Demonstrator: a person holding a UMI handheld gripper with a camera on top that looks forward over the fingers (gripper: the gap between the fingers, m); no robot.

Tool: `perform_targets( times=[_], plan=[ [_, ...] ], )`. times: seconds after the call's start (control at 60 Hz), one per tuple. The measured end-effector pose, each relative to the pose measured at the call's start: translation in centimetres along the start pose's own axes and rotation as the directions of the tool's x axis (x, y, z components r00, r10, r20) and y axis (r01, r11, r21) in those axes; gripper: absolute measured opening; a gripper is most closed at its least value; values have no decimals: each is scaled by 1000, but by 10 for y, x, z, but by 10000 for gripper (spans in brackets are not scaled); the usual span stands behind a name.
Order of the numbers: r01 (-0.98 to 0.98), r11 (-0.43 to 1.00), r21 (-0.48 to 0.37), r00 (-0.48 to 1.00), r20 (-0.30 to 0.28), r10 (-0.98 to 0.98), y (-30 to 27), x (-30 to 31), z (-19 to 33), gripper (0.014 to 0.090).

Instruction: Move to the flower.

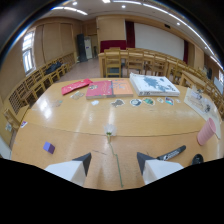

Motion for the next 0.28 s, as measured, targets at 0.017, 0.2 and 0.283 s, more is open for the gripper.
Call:
perform_targets(
  times=[0.017,0.2,0.283],
  plan=[
    [1,1000,-3,1000,-1,-1,0,0,2,859],
    [17,1000,-17,1000,3,-17,-2,-3,11,865],
    [15,1000,-21,1000,5,-15,-2,-5,11,865]
  ],
)
